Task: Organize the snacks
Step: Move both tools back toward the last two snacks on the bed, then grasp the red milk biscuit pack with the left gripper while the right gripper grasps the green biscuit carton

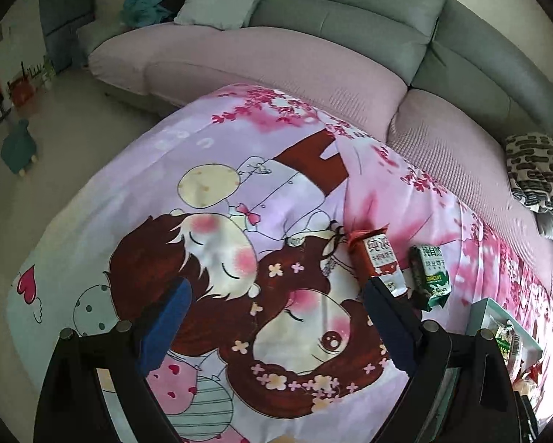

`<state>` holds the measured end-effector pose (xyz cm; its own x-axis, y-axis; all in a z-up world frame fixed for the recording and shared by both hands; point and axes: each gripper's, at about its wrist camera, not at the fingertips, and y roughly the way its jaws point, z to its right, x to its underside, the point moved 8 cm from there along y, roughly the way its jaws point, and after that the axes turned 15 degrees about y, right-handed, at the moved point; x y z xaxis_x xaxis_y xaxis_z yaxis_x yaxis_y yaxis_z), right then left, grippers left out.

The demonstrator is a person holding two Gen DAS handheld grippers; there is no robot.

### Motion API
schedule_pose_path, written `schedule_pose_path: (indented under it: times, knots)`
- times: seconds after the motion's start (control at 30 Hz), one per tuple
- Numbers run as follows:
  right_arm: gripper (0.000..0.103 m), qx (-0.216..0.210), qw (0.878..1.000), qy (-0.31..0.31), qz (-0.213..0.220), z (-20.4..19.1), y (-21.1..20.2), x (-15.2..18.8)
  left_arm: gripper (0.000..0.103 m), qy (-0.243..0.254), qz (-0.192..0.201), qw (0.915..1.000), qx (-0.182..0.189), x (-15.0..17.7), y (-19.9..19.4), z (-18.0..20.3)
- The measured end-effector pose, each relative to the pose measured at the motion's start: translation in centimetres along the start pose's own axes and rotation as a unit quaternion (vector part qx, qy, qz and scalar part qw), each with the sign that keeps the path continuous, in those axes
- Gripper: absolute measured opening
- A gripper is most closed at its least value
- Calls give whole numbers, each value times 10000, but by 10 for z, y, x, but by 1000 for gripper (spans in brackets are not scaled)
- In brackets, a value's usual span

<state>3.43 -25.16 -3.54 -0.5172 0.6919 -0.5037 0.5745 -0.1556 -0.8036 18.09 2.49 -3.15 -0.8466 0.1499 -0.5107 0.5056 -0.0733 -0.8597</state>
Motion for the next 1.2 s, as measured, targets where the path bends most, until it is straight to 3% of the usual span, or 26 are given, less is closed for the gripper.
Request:
schedule_pose_path:
  times: [0.23,0.47,0.67,0.77,0.97,1.07,1.2]
  knots:
    - [103,65,9999,-93,31,-6,3,3,94,-3,-1,10000,39,-1,5,-2]
    - [103,-143,9998,-124,44,-22,8,-1,94,265,-72,9991,311,-12,21,20]
    - [103,-420,9987,-294,82,-56,16,-9,94,394,-355,9950,847,-19,43,47]
    - [103,-497,9974,-510,50,-77,28,-12,94,451,-451,9937,926,-23,54,57]
    - [89,-608,9938,-900,-221,-110,60,-6,90,486,-577,9897,1214,-24,70,71]
    - [81,-589,9920,-1062,-334,-122,76,-5,80,518,-622,9887,1265,-26,77,75]
    - [80,-448,9899,-1284,-409,-128,93,-5,76,599,-703,9866,1346,-27,88,83]
